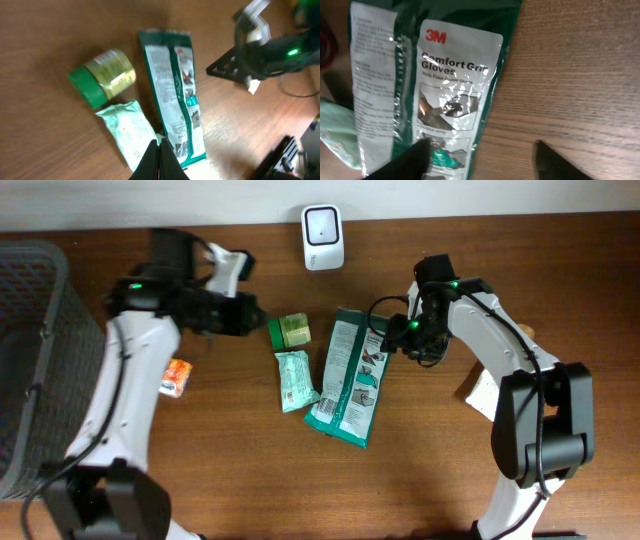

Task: Scan the item barcode
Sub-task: 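Grasp the green glove pack with the right gripper, left gripper approaching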

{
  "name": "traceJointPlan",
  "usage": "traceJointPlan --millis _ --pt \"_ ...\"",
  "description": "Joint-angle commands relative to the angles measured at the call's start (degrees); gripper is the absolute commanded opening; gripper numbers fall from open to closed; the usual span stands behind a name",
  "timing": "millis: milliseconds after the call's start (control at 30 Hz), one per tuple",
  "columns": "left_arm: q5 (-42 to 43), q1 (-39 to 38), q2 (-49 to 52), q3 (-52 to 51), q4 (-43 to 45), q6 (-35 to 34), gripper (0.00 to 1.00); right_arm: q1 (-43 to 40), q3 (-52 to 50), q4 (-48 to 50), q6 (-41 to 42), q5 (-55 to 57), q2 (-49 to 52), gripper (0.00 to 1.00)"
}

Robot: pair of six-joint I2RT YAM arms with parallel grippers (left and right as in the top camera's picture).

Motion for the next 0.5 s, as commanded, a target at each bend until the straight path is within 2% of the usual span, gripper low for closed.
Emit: traceJointPlan --millis 0,100,133,333,400,433,467 --pt "-10.5 -5.5 3.8 -0.3 2.5 -7.6 0.00 2.1 -0.3 0.6 0.0 -0.6 0.0 0.56" --pt "-21.2 -8.0 4.9 -0.3 3.2 -13.7 0.00 4.7 -0.3 2.5 1.1 -0.7 0.0 0.56" --pt "-27.8 -7.3 4.9 -0.3 2.3 -18.8 0.00 4.7 -0.3 2.7 1.1 -1.0 0.0 0.57" --pt "-34.4 -0.5 4.9 -0.3 -2.1 -19.5 0.00 5.2 -0.3 4.2 1.0 -2.3 0.0 0.57" --pt "-34.4 -0.2 5.0 -0.3 -1.1 -19.5 0.00 8.3 -0.3 7.4 1.1 -2.6 0.0 0.56" --pt "-34.4 -0.2 5.0 -0.3 -0.3 -19.6 0.00 10.6 -0.3 10.1 2.1 -3.7 0.0 0.50" --pt "-34.6 -0.2 5.0 -0.3 0.0 -20.2 0.00 13.6 -0.3 12.6 5.4 -3.7 0.0 0.34"
